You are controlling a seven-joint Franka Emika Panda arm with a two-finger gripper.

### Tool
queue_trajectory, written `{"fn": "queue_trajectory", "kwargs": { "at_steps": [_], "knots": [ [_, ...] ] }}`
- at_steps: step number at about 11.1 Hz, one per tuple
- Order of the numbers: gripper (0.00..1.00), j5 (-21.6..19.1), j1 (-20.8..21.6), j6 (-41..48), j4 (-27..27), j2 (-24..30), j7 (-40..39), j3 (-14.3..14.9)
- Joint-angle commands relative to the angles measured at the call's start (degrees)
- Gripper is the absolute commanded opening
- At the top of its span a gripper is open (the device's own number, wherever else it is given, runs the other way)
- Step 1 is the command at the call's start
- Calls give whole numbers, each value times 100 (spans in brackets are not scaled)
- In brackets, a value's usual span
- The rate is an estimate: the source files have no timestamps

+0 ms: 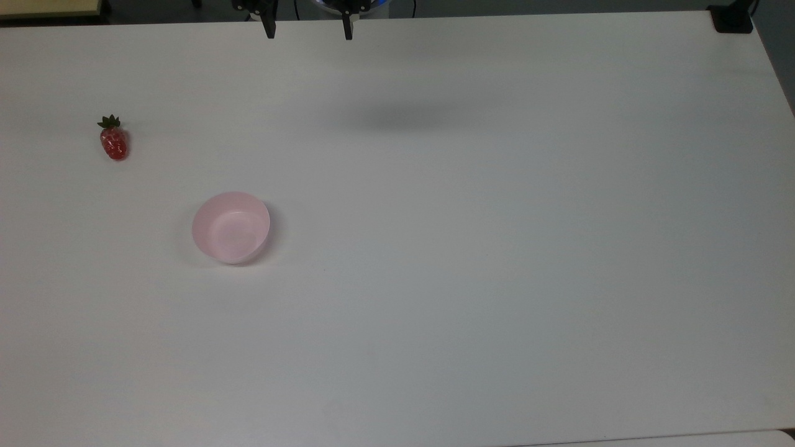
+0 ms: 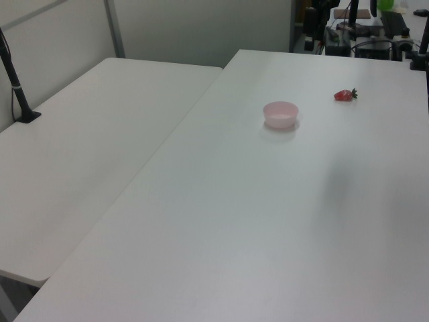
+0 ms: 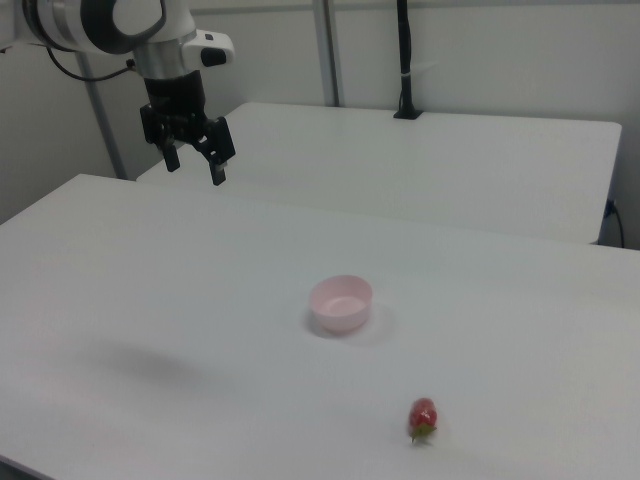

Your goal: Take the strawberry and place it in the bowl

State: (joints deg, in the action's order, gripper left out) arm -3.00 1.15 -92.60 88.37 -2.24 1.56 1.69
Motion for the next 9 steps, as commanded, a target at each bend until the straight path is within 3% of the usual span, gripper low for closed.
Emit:
{"fn": "queue_trajectory", "kwargs": {
  "at_steps": [1,2,4,6,7,9],
  "knots": [
    [100,-52,-106,-82,181,162,-129,85],
    [100,-8,-246,-82,181,162,-504,112],
    [100,70,-641,-39,268,110,-1968,112],
    [100,805,-1019,-74,462,-143,-3132,121],
    [100,1062,-1299,-161,549,-328,-3275,138],
    [100,1205,-1853,-651,594,-820,-3503,138]
  ]
}}
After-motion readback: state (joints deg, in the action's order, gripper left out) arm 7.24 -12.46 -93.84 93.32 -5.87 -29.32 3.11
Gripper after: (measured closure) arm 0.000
